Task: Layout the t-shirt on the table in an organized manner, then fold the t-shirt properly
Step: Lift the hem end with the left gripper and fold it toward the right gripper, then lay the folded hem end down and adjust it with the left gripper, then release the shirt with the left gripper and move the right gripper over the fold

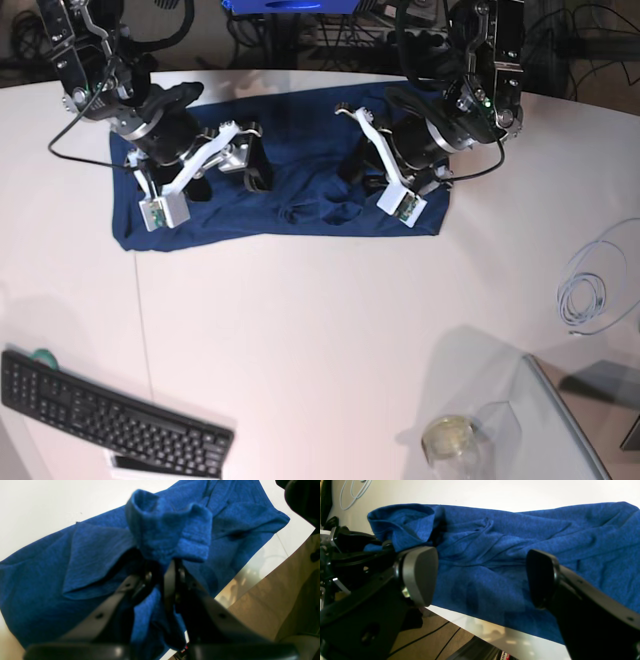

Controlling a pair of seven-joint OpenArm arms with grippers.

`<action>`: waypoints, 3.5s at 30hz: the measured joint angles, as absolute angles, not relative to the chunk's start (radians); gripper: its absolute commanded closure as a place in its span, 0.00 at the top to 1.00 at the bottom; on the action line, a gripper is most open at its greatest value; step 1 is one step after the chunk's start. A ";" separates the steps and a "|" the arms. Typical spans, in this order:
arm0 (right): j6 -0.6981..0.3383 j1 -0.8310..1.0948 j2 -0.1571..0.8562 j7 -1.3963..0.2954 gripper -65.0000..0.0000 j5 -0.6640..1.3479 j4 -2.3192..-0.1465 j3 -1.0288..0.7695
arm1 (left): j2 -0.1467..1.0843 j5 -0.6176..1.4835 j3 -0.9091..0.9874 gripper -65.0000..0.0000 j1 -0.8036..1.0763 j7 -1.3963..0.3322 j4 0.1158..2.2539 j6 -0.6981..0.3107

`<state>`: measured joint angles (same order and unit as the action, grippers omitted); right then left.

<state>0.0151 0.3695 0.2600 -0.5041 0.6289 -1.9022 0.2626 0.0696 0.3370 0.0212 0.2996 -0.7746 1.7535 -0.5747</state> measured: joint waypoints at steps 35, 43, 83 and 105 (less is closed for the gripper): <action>0.015 0.374 0.255 -0.503 0.79 0.629 -1.903 0.262 | 0.075 0.334 0.242 0.00 0.393 -0.773 1.895 -0.575; 0.015 0.375 0.254 -0.503 0.79 0.629 -1.903 0.268 | 0.068 0.283 0.267 0.00 0.356 -0.768 1.810 -0.552; 0.016 0.383 0.265 -0.513 0.79 0.619 -1.917 0.286 | 0.067 0.244 -0.151 0.00 0.362 -0.749 1.863 -0.525; 0.009 -0.112 -0.034 -0.757 0.57 0.238 -1.478 0.908 | 0.108 0.233 1.163 0.00 0.429 -0.768 1.565 -0.697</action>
<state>0.0086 -0.1116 -0.0338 -0.7567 0.2382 -1.4780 0.9081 0.1078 0.2333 1.1633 0.4286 -0.7677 1.5654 -0.6968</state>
